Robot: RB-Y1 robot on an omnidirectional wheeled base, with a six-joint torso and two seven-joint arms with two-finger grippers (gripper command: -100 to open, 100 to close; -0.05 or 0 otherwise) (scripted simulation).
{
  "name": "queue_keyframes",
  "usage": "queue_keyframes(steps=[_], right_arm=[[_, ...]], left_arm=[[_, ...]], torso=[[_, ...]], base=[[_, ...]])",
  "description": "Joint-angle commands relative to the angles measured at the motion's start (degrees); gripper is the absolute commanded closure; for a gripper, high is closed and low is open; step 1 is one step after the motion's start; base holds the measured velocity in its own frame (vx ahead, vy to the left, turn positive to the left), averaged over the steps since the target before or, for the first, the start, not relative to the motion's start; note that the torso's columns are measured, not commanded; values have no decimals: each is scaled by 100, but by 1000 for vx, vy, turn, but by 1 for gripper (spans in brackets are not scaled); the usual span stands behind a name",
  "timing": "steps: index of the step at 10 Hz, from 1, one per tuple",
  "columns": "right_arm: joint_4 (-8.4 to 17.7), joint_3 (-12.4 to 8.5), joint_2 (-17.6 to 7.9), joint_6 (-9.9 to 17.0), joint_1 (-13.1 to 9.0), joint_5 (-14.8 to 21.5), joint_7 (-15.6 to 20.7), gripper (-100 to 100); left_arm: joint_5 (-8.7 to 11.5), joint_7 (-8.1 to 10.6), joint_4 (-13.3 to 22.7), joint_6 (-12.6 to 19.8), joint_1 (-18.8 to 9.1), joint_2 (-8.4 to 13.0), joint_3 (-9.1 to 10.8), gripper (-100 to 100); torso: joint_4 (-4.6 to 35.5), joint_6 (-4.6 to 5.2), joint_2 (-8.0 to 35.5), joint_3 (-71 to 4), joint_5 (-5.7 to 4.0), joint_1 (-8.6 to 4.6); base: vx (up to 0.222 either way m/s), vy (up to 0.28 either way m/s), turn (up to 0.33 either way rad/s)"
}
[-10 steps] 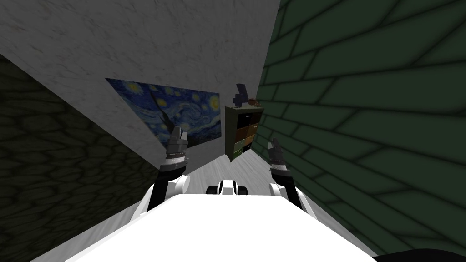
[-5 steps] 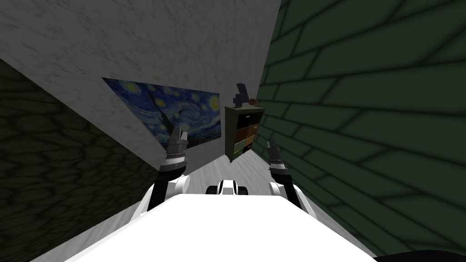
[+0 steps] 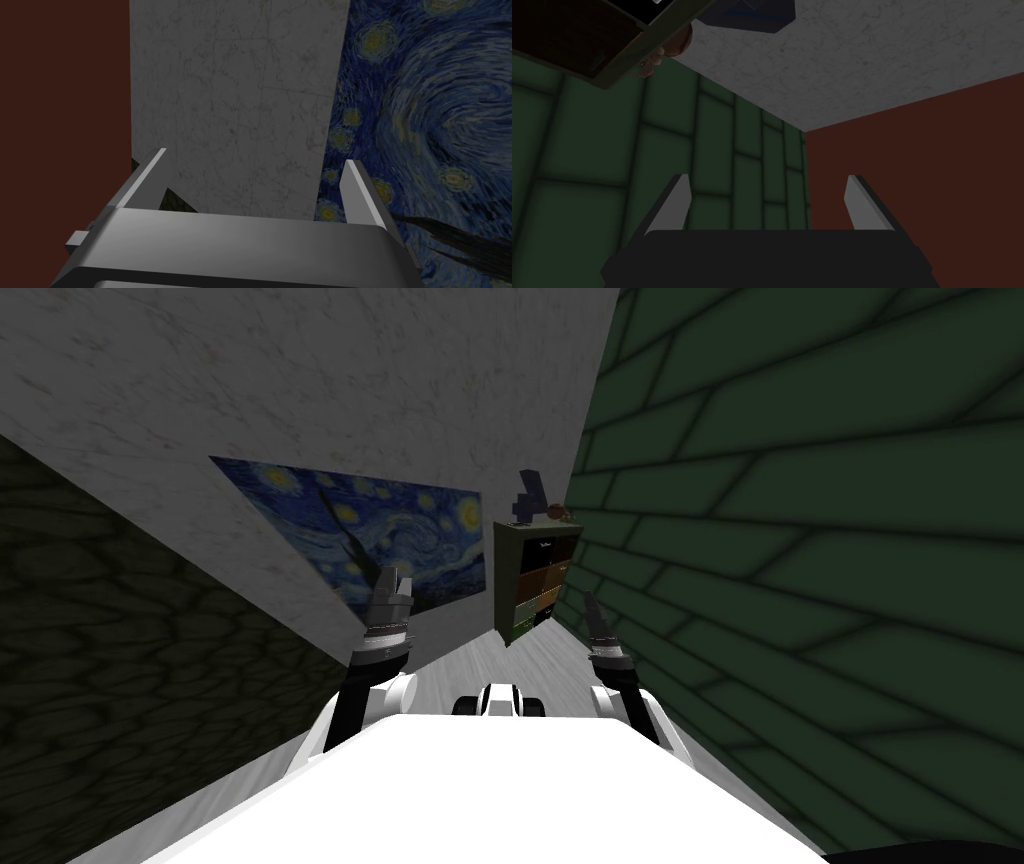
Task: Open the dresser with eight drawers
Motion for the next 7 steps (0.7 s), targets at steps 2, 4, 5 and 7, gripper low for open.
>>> queue_keyframes(steps=[2, 4, 5, 7], right_arm=[[229, 18, -130, -151, -186, 166, 601, -100], [229, 18, -130, -151, -186, 166, 879, -100], [354, 27, -181, -229, -283, 257, 1074, -100], [354, 27, -181, -229, -283, 257, 1318, -100]], left_arm=[[0, 0, 0, 0, 0, 0, 0, 0], [0, 0, 0, 0, 0, 0, 0, 0], [0, 0, 0, 0, 0, 0, 0, 0], [0, 0, 0, 0, 0, 0, 0, 0]], torso=[[-2, 0, -9, -5, -1, -4], [-4, 0, -12, -8, -2, -7], [-1, 0, -2, -1, -1, -4], [-2, 0, -7, -4, -1, -3]], base=[[43, -12, 18], [35, -17, 7], [38, -15, 18], [29, -12, 9]])
